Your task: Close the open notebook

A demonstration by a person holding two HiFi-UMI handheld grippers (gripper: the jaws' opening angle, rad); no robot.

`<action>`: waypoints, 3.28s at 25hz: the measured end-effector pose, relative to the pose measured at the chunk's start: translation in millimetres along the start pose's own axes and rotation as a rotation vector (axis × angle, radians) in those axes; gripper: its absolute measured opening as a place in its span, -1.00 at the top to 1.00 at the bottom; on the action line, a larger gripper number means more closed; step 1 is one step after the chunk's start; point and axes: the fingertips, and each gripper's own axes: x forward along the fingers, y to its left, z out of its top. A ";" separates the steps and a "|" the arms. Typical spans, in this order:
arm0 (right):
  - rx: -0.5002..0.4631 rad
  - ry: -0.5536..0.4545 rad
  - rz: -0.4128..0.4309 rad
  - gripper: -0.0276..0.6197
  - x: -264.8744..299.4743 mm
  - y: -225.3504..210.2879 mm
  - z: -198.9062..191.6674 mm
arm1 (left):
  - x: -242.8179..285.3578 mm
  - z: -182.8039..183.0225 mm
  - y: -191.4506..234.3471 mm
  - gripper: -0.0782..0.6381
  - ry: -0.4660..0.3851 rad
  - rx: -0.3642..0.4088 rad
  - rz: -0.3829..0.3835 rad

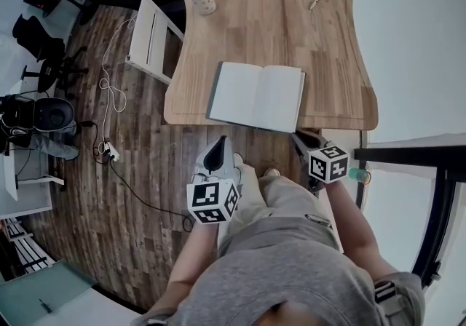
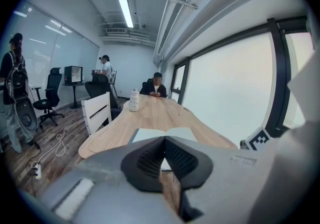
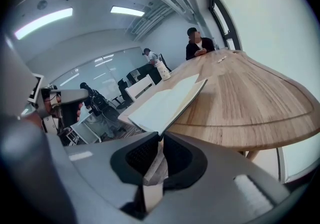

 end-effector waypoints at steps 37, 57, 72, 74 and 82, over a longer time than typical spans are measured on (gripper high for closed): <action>-0.181 -0.163 0.103 0.89 17.3 106.9 92.9 | -5.3 33.3 58.7 0.77 -0.063 -0.008 -0.002; -0.299 0.001 0.205 0.89 105.0 170.9 72.8 | -0.5 27.4 121.9 0.77 -0.032 -0.056 0.050; -0.384 0.169 0.163 0.86 171.7 178.5 32.8 | 1.9 19.0 159.2 0.77 0.001 -0.082 0.076; -0.392 0.193 0.151 0.86 179.1 176.2 25.7 | 2.6 16.9 162.5 0.77 0.006 -0.084 0.078; -0.395 0.265 0.114 0.85 198.0 168.6 7.8 | 5.5 15.6 174.5 0.77 0.013 -0.095 0.086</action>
